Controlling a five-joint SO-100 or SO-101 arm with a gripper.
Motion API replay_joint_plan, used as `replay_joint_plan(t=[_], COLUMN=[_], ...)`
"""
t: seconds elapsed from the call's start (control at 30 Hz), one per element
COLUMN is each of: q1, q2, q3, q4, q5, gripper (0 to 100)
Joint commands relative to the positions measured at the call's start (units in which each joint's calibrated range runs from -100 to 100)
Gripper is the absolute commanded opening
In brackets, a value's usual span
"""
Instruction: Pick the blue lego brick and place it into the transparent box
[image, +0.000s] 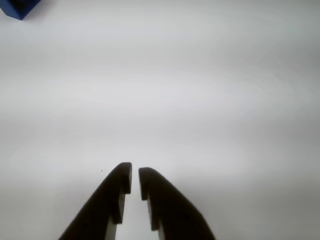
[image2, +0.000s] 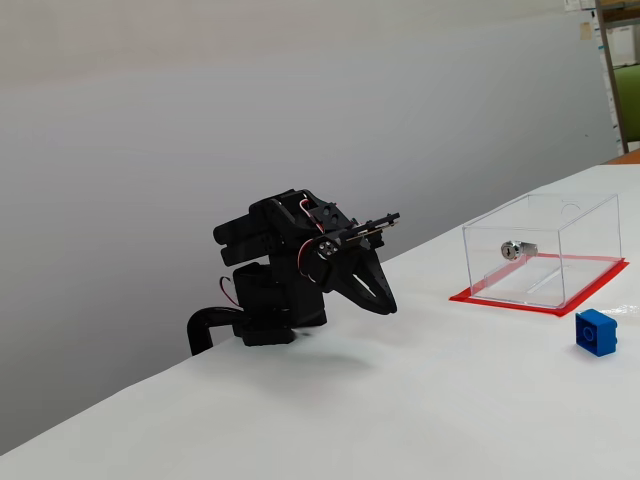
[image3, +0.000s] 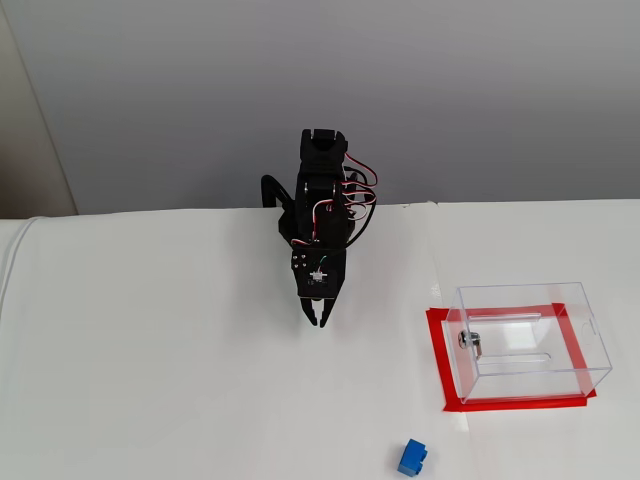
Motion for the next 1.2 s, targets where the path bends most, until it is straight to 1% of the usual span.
replay_joint_plan(t=[0.0,0.13,0.3,0.4,0.5,0.6,1.0,1.17], q1=[0.8,0.6,0.1,0.1,0.1,0.1,0.9,2.7], q2=[-0.4,-0.4,0.2,0.3,2.0,6.7,32.7,42.1], q3=[0.6,0.6,0.4,-1.9,-6.2,-10.9,-38.3,-48.0], q4=[-0.3,-0.6,-4.8,-7.3,-7.4,-7.4,-6.5,-6.5], q5=[0.0,-0.2,-0.4,-0.4,-0.1,-0.2,0.1,0.1], gripper=[2,2,2,2,2,2,2,2])
